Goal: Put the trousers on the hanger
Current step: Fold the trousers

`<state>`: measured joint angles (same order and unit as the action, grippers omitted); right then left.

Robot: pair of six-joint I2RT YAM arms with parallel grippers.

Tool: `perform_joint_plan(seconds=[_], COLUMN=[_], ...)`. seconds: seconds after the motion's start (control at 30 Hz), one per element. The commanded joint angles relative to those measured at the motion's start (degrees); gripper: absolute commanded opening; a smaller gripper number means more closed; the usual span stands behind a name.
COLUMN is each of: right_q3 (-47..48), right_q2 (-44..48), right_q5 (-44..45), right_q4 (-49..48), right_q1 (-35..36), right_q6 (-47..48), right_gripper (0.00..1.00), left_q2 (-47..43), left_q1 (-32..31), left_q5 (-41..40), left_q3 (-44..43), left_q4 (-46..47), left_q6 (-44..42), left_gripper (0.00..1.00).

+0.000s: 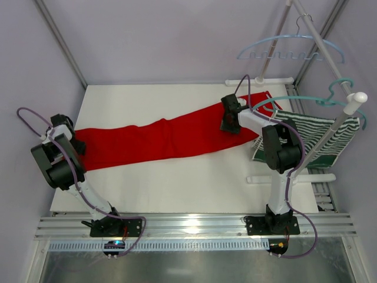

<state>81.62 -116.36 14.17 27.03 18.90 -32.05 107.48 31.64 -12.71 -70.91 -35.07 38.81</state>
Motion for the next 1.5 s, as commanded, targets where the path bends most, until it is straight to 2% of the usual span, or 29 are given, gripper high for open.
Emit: perform_joint_plan(seconds=[0.0,0.07,0.1,0.17,0.2,0.43,0.53,0.67,0.83,1.13,1.23,1.33,1.37,1.43,1.47], right_q3=[-1.73,-1.73,-1.73,-1.73,-1.82,-2.17,-2.17,-2.35,-3.14,-3.84,-3.49,-3.14,-3.05,-3.05,-3.14], right_q2=[0.51,0.69,0.78,0.78,0.69,0.87,0.6,0.69,1.57,2.01,1.75,1.48,1.48,1.48,1.48], right_q5=[0.68,0.51,0.5,0.33,0.24,-0.28,-1.16,-1.17,-1.52,-1.43,-1.08,-1.17,-1.25,-1.25,-1.17], right_q4=[-0.22,-0.22,-0.39,-0.39,-0.31,-1.1,-1.27,-1.45,-2.06,-2.59,-2.51,-2.33,-2.33,-2.33,-2.42], right_q1=[-1.32,-1.58,-1.58,-1.75,-1.67,-1.76,-1.76,-1.93,-2.63,-2.99,-3.08,-3.16,-3.16,-3.25,-3.25], right_q6=[0.68,0.68,0.59,0.59,0.59,0.59,0.5,0.85,1.12,1.73,1.73,1.64,1.82,1.91,1.91], right_gripper=[0.48,0.48,0.48,0.48,0.48,0.48,0.48,0.48,0.48,0.48,0.48,0.48,0.48,0.48,0.48], left_q2=[2.12,1.68,1.16,0.71,0.36,-0.95,-2.62,-5.87,-5.36,0.0,1.06,1.59,1.59,1.5,1.15], left_q1=[1.06,1.15,1.06,1.14,1.06,0.71,0.35,0.44,0.36,0.35,0.35,0.27,0.27,0.09,-0.08], left_q5=[1.29,1.11,0.85,0.23,-0.55,-5.56,-5.32,-4.08,-3.38,-2.32,-1.88,-1.18,-1.18,-1.44,-1.61], left_q3=[-0.02,0.51,0.86,0.6,-0.18,-4.58,-3.28,1.3,2.27,2.01,2.53,2.97,2.98,2.89,2.71], left_q4=[0.79,0.88,1.05,0.01,-0.43,-7.11,-6.33,-0.72,-0.44,1.85,1.93,2.55,2.55,2.46,2.29], left_q6=[1.71,1.89,1.89,1.89,1.8,1.18,1.27,2.15,3.38,3.2,3.99,4.61,4.7,4.7,4.7], left_gripper=[0.32,0.25,0.14,0.02,0.01,0.01,0.01,0.28,0.33,0.36,0.35,0.29,0.19,0.11,0.03])
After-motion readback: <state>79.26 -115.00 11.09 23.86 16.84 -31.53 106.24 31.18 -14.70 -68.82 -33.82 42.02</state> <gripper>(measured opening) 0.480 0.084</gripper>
